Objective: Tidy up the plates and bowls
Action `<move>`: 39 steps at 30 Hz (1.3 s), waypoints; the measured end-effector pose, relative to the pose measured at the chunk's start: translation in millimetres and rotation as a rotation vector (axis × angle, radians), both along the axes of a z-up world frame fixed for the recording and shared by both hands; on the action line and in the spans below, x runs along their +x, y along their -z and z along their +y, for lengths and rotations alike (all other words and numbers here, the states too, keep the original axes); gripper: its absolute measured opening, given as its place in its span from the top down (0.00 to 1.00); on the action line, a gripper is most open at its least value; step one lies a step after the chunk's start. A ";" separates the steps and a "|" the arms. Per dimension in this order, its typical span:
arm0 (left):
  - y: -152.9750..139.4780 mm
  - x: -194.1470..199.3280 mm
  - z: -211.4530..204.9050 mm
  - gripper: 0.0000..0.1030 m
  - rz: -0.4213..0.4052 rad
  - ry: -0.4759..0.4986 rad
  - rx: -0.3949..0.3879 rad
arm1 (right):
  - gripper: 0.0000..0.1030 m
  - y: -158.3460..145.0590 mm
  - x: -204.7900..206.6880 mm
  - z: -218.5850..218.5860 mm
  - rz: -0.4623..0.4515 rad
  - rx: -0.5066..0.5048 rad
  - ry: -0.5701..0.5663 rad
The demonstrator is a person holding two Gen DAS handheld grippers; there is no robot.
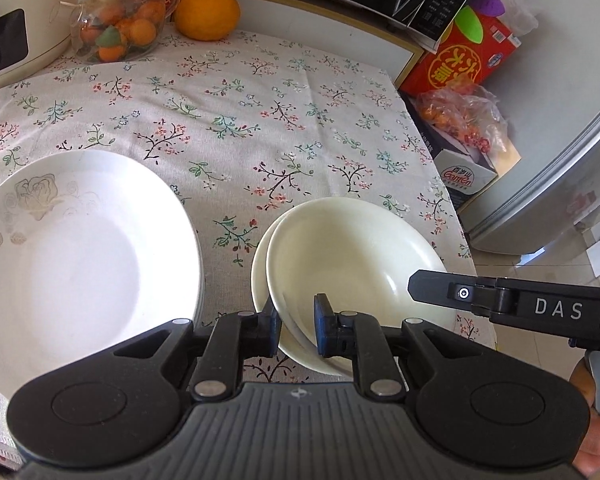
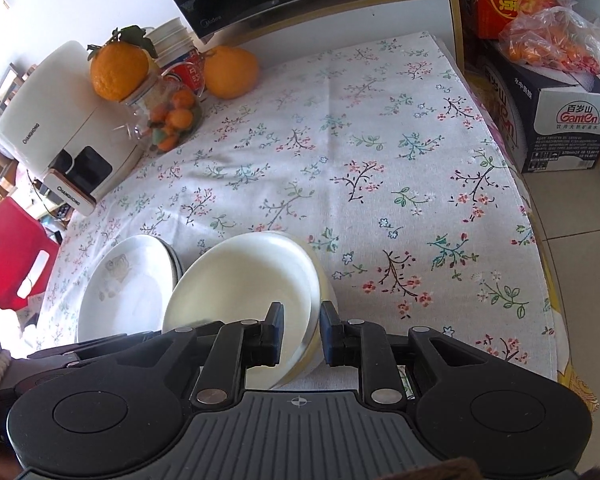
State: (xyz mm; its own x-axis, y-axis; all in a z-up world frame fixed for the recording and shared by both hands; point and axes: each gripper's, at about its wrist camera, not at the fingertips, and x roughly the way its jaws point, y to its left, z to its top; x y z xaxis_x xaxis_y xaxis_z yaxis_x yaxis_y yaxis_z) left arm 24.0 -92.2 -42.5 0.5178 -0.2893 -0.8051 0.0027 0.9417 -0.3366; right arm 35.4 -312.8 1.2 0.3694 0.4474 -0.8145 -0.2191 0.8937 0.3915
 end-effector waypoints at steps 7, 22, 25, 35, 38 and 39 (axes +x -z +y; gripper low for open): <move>1.4 1.8 1.0 0.84 0.013 -0.009 -0.011 | 0.76 0.2 2.8 0.2 -0.005 -0.018 0.017; -6.3 3.7 8.8 0.54 0.008 -0.031 -0.037 | 0.51 -4.7 6.0 -9.3 -0.027 0.013 0.066; -5.9 4.4 8.7 0.53 0.010 -0.030 -0.045 | 0.49 -4.4 6.7 -9.1 -0.025 0.011 0.068; -16.3 4.6 16.3 0.47 -0.018 -0.041 -0.080 | 0.40 -11.1 8.1 -28.7 -0.037 0.059 0.139; -13.8 8.0 17.5 0.47 -0.011 -0.047 -0.080 | 0.40 -7.9 10.8 -28.4 -0.022 0.052 0.150; -13.0 8.7 16.9 0.47 -0.010 -0.046 -0.080 | 0.40 -6.9 10.8 -27.1 -0.020 0.052 0.146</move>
State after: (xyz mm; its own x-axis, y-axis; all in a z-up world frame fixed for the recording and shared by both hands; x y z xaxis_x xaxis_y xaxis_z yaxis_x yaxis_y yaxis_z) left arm 32.6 -75.3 -29.5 0.5398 -0.3278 -0.7753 -0.0366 0.9111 -0.4106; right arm 46.2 -339.8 8.1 0.4490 0.4295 -0.7836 -0.0967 0.8951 0.4352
